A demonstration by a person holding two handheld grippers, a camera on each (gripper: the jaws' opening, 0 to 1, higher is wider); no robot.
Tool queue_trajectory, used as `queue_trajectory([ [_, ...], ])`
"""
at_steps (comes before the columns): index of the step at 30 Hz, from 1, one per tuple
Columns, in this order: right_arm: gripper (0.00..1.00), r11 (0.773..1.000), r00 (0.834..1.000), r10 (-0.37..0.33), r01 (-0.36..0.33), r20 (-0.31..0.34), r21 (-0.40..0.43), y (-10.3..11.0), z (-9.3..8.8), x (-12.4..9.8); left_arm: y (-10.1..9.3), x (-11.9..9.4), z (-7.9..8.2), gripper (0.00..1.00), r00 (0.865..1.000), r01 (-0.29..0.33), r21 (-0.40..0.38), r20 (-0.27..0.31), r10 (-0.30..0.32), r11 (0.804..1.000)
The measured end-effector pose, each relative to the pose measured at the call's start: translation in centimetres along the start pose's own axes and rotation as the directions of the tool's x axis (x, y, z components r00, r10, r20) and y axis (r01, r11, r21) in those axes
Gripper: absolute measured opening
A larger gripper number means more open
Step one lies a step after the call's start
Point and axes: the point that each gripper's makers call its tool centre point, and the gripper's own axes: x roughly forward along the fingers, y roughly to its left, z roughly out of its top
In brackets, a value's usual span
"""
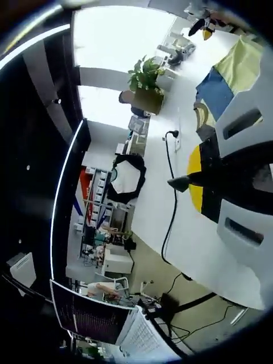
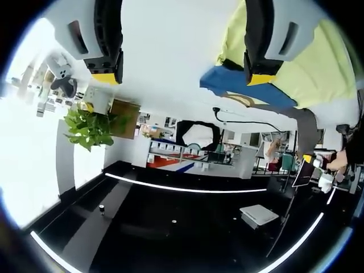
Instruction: Fold the garment on the visible template until the final outline fits inside the template.
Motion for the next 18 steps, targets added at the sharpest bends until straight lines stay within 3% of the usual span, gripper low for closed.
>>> queue_trajectory([
  [7,0.90,1.000,1.000,-0.016,0.016,0.001,-0.003,-1.3,0.1,-0.5,-5.2,2.3,1.3,0.03,0.998,0.069,0.053,-0.013,-0.068,0.996],
  [18,0.89,1.000,1.000,-0.011,0.011,-0.001,0.007,-1.2,0.2,-0.6,-12.2,4.7,2.8,0.03,0.984,0.177,0.102,-0.040,-0.173,0.979],
])
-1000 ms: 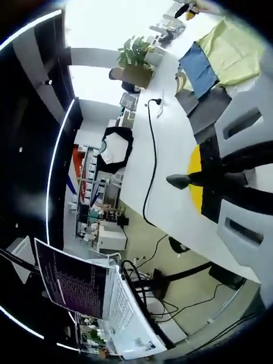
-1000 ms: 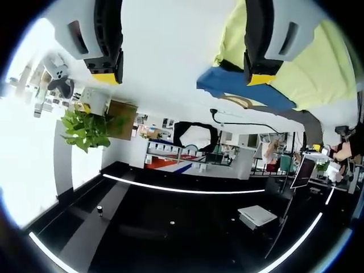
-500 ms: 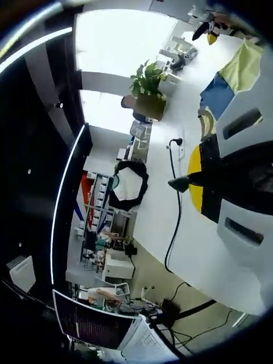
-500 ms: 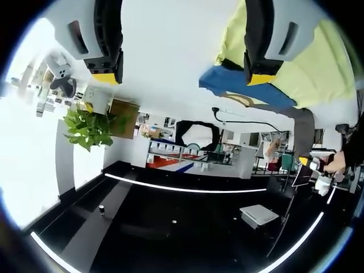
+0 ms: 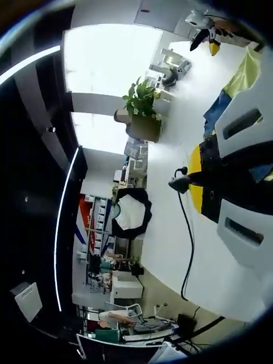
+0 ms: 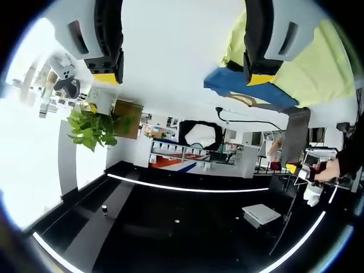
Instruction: Fold the garment on the visible template until the final outline fits inside the template.
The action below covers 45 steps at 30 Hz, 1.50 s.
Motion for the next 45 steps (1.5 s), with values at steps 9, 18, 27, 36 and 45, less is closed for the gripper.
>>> queue_trajectory([
  [9,0.89,1.000,1.000,0.022,-0.022,-0.012,0.012,0.6,-0.3,-0.1,-4.4,3.4,1.3,0.03,0.998,0.064,0.033,-0.011,-0.063,0.997],
  [18,0.89,1.000,1.000,-0.001,0.001,-0.002,0.024,-0.6,0.0,-0.9,-8.0,7.4,0.9,0.03,0.994,0.102,0.027,-0.039,-0.101,0.994],
  [27,0.89,0.999,1.000,-0.012,0.012,-0.003,0.036,-1.1,-0.1,-1.3,-12.1,9.2,-1.4,0.03,0.980,0.188,-0.006,-0.065,-0.188,0.982],
  [36,0.88,0.999,1.000,-0.014,0.014,0.005,0.042,-1.4,0.2,-1.4,-15.4,10.6,-4.7,0.03,0.961,0.255,0.037,-0.121,-0.249,0.966],
  [45,0.89,0.999,1.000,-0.018,0.018,-0.010,0.040,-1.5,-0.1,-1.2,-16.8,12.8,-9.4,0.03,0.938,0.271,0.075,-0.243,-0.246,0.960],
])
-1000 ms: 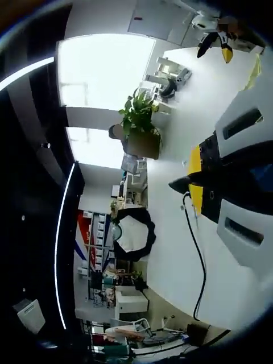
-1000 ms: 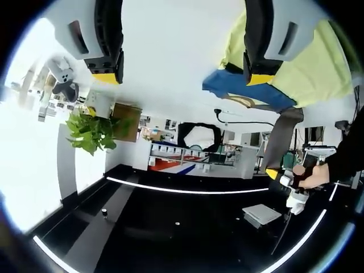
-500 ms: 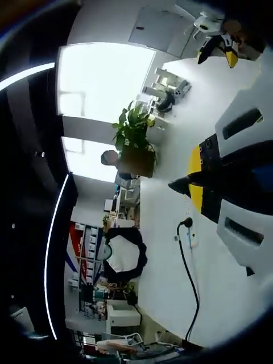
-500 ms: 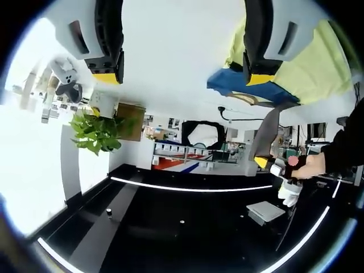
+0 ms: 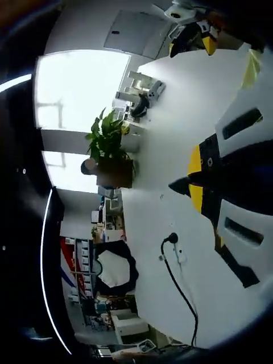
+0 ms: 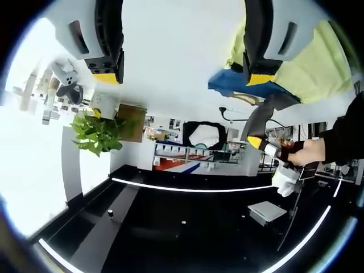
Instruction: Fold the garment on the visible template until the final outline fits inside the template.
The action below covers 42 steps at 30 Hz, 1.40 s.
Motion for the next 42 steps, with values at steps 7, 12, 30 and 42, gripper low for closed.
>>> queue_trajectory([
  [7,0.89,1.000,1.000,-0.003,0.003,-0.006,0.009,-0.3,-0.3,0.3,-1.7,3.8,-3.0,0.03,0.997,0.021,-0.003,-0.068,-0.021,1.000],
  [12,0.89,1.000,1.000,-0.003,0.003,-0.011,0.011,-0.2,-0.5,0.3,-2.3,6.0,-4.4,0.03,0.995,0.024,0.003,-0.093,-0.024,1.000],
  [30,0.89,1.000,1.000,-0.015,0.015,-0.022,0.012,-0.6,-0.9,0.3,-4.1,8.2,-9.2,0.03,0.985,0.014,-0.011,-0.173,-0.016,1.000],
  [42,0.87,1.000,0.999,-0.021,0.022,-0.040,0.018,-1.0,-1.2,0.5,-3.7,9.5,-11.9,0.04,0.969,0.007,-0.126,-0.245,-0.038,0.992],
])
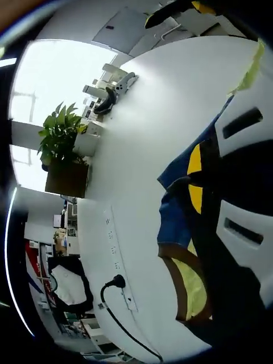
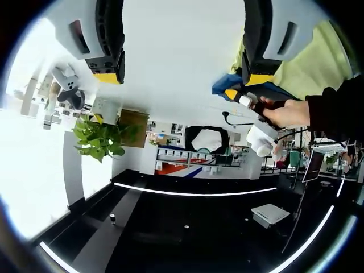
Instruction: Fold the garment on the visible template until the final outline fits inside the template.
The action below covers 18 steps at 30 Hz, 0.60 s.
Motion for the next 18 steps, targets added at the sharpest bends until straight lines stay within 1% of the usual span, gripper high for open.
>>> queue_trajectory([
  [1,0.87,1.000,1.000,-0.001,0.001,-0.002,0.001,0.0,-0.1,0.1,0.0,0.2,0.0,0.05,1.000,0.007,-0.002,-0.007,-0.007,1.000],
  [4,0.87,1.000,1.000,0.005,-0.005,-0.007,0.004,0.0,-0.2,0.3,0.5,1.0,0.7,0.05,1.000,0.006,-0.001,-0.002,-0.006,1.000],
  [6,0.87,1.000,1.000,0.005,-0.005,-0.008,0.005,-0.1,-0.2,0.4,0.6,1.3,0.9,0.05,1.000,0.012,-0.015,-0.002,-0.012,1.000],
  [7,0.87,1.000,1.000,0.004,-0.004,-0.010,0.005,-0.2,-0.2,0.4,0.7,1.5,1.2,0.05,1.000,0.019,-0.033,-0.003,-0.019,0.999],
  [11,0.87,1.000,1.000,0.002,-0.002,-0.012,0.009,-0.3,-0.3,0.3,0.6,1.2,1.4,0.06,0.999,0.040,-0.046,0.008,-0.040,0.998],
  [12,0.87,1.000,1.000,0.001,0.000,-0.012,0.008,-0.3,-0.3,0.2,0.3,1.2,1.4,0.08,0.998,0.057,-0.030,0.015,-0.057,0.998],
  [13,0.87,1.000,1.000,0.000,0.000,-0.012,0.008,-0.3,-0.3,0.2,0.1,1.1,1.5,0.09,0.998,0.067,-0.030,0.021,-0.066,0.997],
  [14,0.87,1.000,1.000,-0.001,0.001,-0.011,0.009,-0.3,-0.3,0.2,-0.3,1.2,1.7,0.10,0.996,0.089,-0.038,0.033,-0.088,0.995],
  [15,0.87,1.000,1.000,-0.001,0.001,-0.011,0.010,-0.4,-0.3,0.2,-0.6,1.2,1.9,0.13,0.993,0.112,-0.052,0.041,-0.110,0.992],
  [16,0.87,1.000,1.000,-0.002,0.002,-0.013,0.010,-0.3,-0.3,0.1,-1.4,1.3,2.1,0.16,0.986,0.157,-0.052,0.060,-0.154,0.986],
  [17,0.87,1.000,1.000,-0.001,0.002,-0.014,0.011,-0.3,-0.4,0.1,-1.7,1.3,2.2,0.20,0.982,0.177,-0.045,0.068,-0.174,0.983],
  [18,0.87,1.000,1.000,0.000,0.000,-0.016,0.012,-0.2,-0.4,0.2,-1.8,1.3,2.2,0.24,0.981,0.182,-0.049,0.071,-0.179,0.982],
])
